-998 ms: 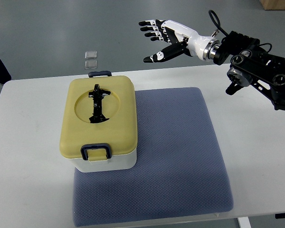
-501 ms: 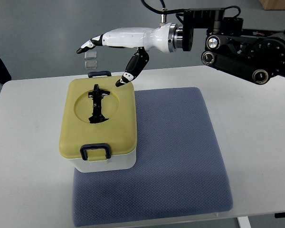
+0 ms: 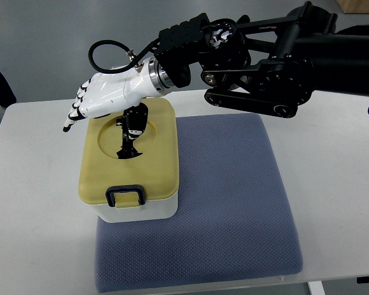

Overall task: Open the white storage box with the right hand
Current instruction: 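Lower the right hand and close its fingers around the black lid handle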

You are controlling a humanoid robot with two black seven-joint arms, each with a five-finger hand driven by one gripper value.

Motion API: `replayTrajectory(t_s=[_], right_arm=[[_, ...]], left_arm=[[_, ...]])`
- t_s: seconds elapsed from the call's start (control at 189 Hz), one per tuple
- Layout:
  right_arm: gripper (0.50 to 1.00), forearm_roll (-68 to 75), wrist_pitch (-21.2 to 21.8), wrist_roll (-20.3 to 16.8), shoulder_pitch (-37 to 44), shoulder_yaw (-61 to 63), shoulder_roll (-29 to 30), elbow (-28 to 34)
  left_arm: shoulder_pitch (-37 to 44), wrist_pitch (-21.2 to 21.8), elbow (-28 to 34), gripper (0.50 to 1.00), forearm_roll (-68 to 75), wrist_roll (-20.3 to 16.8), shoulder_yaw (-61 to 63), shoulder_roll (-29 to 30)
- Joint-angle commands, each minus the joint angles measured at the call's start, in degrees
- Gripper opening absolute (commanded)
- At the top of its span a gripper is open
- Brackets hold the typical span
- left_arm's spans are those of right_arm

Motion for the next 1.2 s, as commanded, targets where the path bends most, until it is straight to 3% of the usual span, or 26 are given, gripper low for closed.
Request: replayTrajectory(t_s=[0.0, 0.401, 0.538, 0.628, 0.855, 1.003, 1.193], right_arm=[[0.917, -2.7, 0.0, 0.0, 0.4, -1.2, 0.9, -1.0], [0.901, -5.2, 0.1, 0.0, 0.3, -1.6, 0.5, -2.1], [0.832, -5.4, 0.1, 0.0, -0.1, -1.9, 0.7, -2.1], [0.825, -5.6, 0.1, 0.0, -0.4, -2.3, 0.7, -2.2], [0.752, -5.7, 0.0, 0.0, -1.0, -2.4, 0.5, -2.4], [0.650, -6.2, -0.1, 0.0, -1.6, -2.3, 0.5, -2.7], [0.574, -6.5, -1.1, 0.0, -1.9, -2.4, 0.5, -2.9]], left_arm=[[0.0, 0.0, 0.1, 1.000, 0.0, 0.0, 0.0, 0.0], [0.0, 0.0, 0.0, 1.000, 0.0, 0.0, 0.0, 0.0], [0.0, 0.0, 0.0, 1.000, 0.0, -0.1, 0.0, 0.0], [0.0, 0.0, 0.0, 1.000, 0.0, 0.0, 0.0, 0.0], [0.0, 0.0, 0.0, 1.000, 0.0, 0.0, 0.0, 0.0], [0.0, 0.0, 0.0, 1.000, 0.0, 0.0, 0.0, 0.0], [0.0, 0.0, 0.1, 1.000, 0.0, 0.0, 0.0, 0.0]])
